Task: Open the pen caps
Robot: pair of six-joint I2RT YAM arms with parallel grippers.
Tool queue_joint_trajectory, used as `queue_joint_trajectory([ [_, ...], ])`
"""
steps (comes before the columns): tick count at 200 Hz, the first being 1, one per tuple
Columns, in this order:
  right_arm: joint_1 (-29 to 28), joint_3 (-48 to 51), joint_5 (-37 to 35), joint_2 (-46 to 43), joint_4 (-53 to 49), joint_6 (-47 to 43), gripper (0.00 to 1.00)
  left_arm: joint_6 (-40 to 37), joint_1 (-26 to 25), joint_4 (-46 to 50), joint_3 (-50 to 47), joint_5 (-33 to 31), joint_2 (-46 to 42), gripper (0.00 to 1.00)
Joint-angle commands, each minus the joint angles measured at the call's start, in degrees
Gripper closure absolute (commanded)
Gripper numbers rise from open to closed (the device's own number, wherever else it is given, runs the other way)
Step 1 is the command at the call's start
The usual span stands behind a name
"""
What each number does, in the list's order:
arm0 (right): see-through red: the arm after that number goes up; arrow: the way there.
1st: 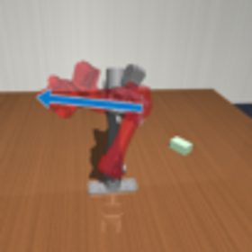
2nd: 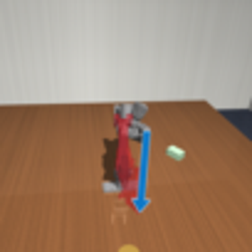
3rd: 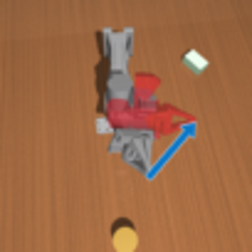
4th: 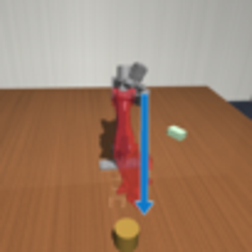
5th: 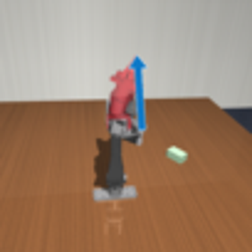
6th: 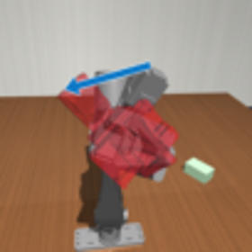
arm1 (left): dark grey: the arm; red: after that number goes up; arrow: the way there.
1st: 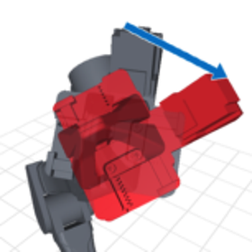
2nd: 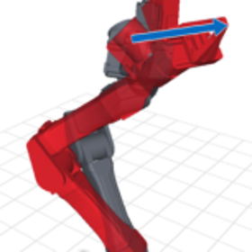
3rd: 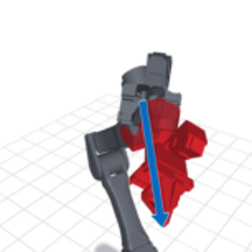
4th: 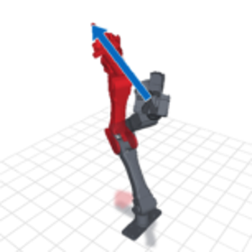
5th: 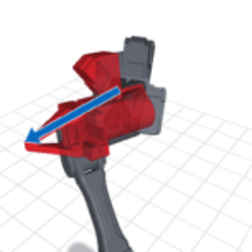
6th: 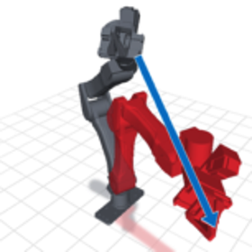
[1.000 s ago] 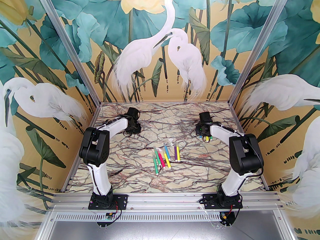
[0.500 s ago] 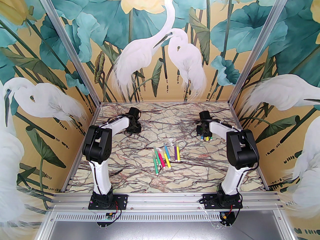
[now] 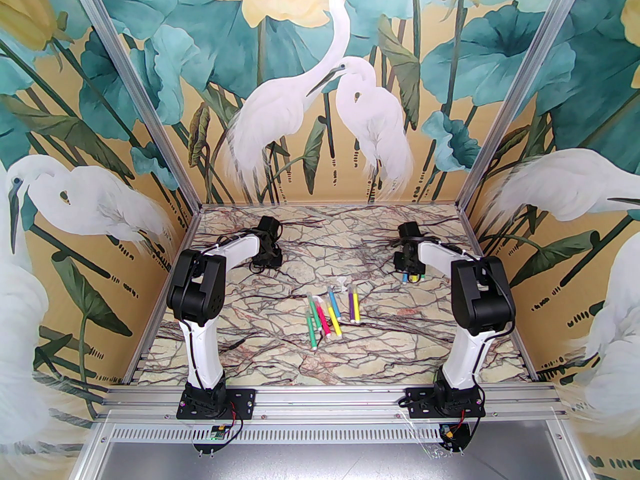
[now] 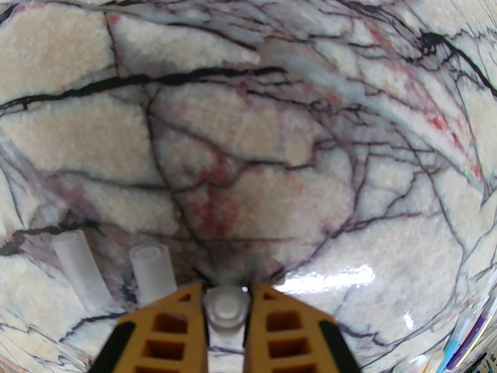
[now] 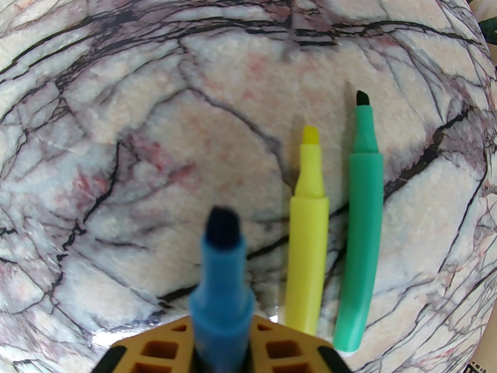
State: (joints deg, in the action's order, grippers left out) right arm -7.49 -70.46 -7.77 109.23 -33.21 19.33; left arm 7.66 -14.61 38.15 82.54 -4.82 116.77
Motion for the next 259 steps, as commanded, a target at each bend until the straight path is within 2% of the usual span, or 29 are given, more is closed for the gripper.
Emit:
queue_joint_trajectory([
  [1,0.3,-1.8,-1.3,1.8,-1.5,0.2,0.75,-1.0,0.3,1.0,0.7,0.6,1.0,0.86],
  [57,0.2,-1.9,-1.5,0.9,-1.8,0.3,0.74,-0.8,0.3,1.1,0.7,2.1,-0.8,0.79],
  [118,-1.0,0.3,-1.0,-6.8,-2.6,-1.3,0.63,-0.6,0.3,1.5,-0.4,2.8,-4.9,0.68],
  [164,-4.3,3.1,4.4,-12.6,-3.6,-2.0,0.59,-0.2,0.3,-0.2,-3.1,5.3,-9.8,0.55],
  [194,-8.2,4.7,6.4,-15.2,-5.3,-2.2,0.57,-0.8,0.3,-5.8,-7.8,9.9,-15.0,0.46],
  [228,-13.5,4.6,6.6,-14.9,-8.2,-1.5,0.56,1.2,0.3,-14.7,-14.6,9.9,-19.7,0.36],
  [259,-17.6,5.5,9.3,-14.4,-8.2,0.7,0.56,1.8,0.3,-22.6,-20.4,13.7,-23.0,0.28],
])
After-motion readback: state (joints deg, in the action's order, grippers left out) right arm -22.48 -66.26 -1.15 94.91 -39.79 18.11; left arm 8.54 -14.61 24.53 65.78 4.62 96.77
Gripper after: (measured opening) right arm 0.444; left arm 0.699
